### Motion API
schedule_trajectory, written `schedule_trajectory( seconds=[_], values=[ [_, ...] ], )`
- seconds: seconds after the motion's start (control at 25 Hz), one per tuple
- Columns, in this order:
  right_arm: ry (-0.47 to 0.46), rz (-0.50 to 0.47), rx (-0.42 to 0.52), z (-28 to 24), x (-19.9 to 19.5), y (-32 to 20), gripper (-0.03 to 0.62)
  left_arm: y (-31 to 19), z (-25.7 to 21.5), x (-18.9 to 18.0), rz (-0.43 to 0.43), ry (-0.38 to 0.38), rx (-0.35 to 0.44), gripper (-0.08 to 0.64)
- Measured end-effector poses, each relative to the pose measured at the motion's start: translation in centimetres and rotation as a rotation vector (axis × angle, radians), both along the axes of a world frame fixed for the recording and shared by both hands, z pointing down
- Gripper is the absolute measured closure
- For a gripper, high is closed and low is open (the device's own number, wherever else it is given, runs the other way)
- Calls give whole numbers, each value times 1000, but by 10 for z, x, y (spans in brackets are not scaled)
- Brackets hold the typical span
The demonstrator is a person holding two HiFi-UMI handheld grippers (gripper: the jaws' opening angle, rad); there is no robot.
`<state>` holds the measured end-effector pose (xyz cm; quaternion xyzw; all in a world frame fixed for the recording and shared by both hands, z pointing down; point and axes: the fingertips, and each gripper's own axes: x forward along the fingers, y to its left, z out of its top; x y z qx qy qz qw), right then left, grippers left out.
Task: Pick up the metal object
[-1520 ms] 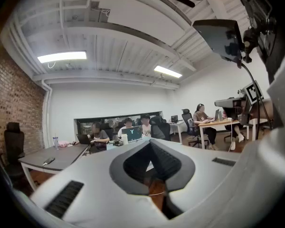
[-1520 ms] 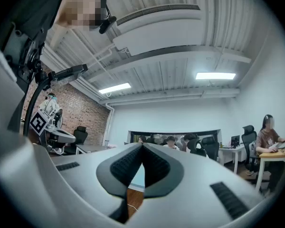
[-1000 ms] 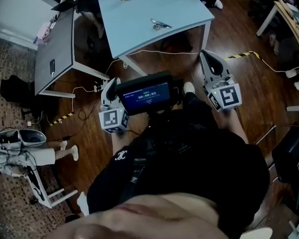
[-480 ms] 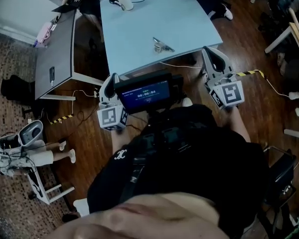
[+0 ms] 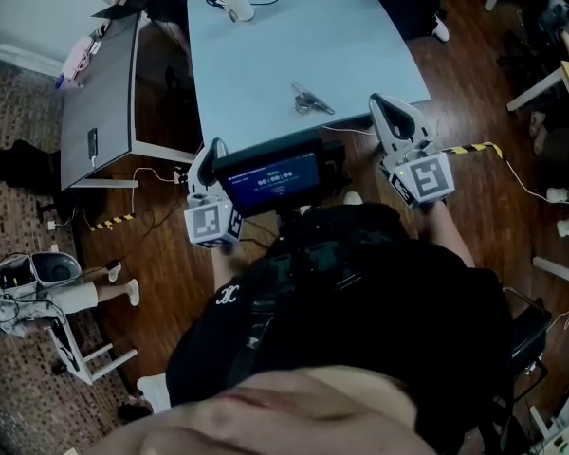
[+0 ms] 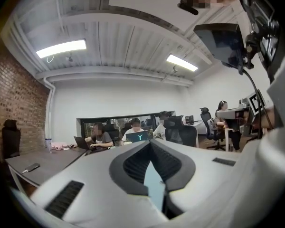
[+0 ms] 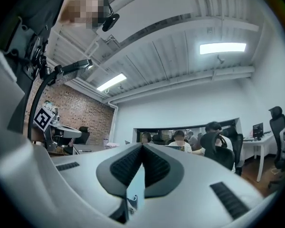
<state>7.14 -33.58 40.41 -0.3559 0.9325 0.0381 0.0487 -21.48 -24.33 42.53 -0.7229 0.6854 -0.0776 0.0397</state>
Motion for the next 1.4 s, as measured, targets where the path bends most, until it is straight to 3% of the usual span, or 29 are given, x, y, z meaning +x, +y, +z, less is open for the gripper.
schedule_trajectory(
  seconds=[0.36, 0.52, 0.68, 0.76, 0.92, 1.12, 1.28, 1.4],
  values=[
    [74, -22, 75, 23, -69, -39, 611, -4, -1, -62, -59, 7, -16, 560],
    [210, -57, 2, 65, -108, -55, 563, 2, 1, -80, -100, 18, -27, 560],
    [331, -58, 22, 115, -144, -73, 543, 10, 2, -97, -131, 19, -25, 560],
    [432, -85, 39, 148, -166, -78, 394, 13, 1, -105, -142, 23, -26, 560],
    [637, -166, 77, 212, -203, -72, 383, 20, 1, -114, -142, 19, -36, 558],
    [845, -221, 52, 287, -228, -76, 371, 20, -7, -132, -167, -2, -45, 558],
    [947, -208, -13, 330, -222, -88, 371, 20, -8, -135, -173, -12, -47, 558],
    [965, -159, -48, 341, -218, -101, 373, 20, -11, -136, -184, -16, -47, 558]
  ],
)
